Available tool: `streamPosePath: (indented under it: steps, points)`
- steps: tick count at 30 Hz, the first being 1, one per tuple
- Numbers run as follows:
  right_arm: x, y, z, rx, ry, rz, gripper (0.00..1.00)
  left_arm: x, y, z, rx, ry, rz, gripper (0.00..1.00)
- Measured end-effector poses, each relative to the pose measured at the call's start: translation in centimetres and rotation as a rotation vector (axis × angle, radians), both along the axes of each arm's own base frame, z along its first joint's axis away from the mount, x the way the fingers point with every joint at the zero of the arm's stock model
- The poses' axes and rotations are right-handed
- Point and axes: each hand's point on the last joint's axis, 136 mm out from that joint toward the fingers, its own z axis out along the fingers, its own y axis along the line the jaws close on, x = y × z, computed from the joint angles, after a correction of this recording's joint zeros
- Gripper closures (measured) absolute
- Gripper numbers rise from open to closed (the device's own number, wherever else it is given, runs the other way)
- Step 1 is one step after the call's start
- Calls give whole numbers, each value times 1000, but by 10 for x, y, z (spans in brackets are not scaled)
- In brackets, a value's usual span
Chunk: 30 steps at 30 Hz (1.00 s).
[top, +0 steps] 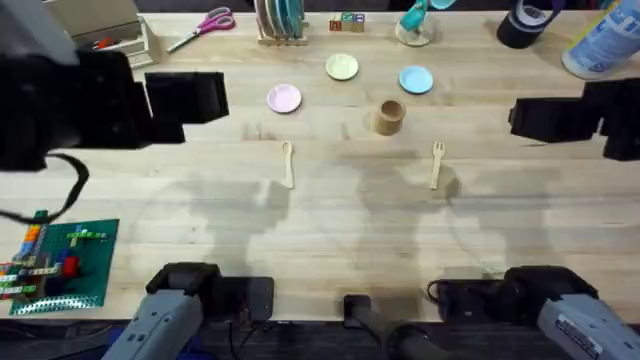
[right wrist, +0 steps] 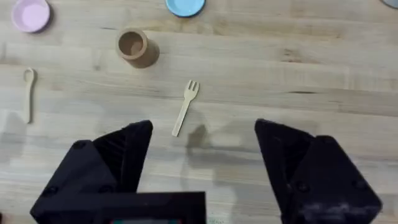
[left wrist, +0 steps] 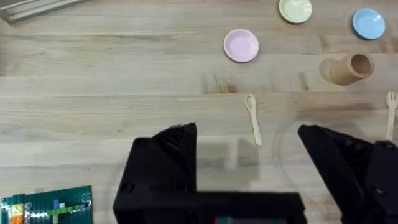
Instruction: Pick up a utensil and set it on the pink plate, then put the other utensil in the container.
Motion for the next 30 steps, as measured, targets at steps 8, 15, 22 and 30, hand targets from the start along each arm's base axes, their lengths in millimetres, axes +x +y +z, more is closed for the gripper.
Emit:
streamPosePath:
  steps: [8, 15, 22, 30]
  points:
    - [4, 0, -5, 0, 23, 0, 3, 7, -11, -9, -49, 66, -41, 6]
    - [4, 0, -4, 0, 23, 0, 3, 7, -18, -8, -80, 64, -70, 6]
    - [3, 0, -5, 0, 28, 0, 4, 17, -20, -22, -109, 148, -45, 4]
    - [-5, 0, -12, -1, 71, 0, 4, 41, -37, -68, -85, 361, -55, 4]
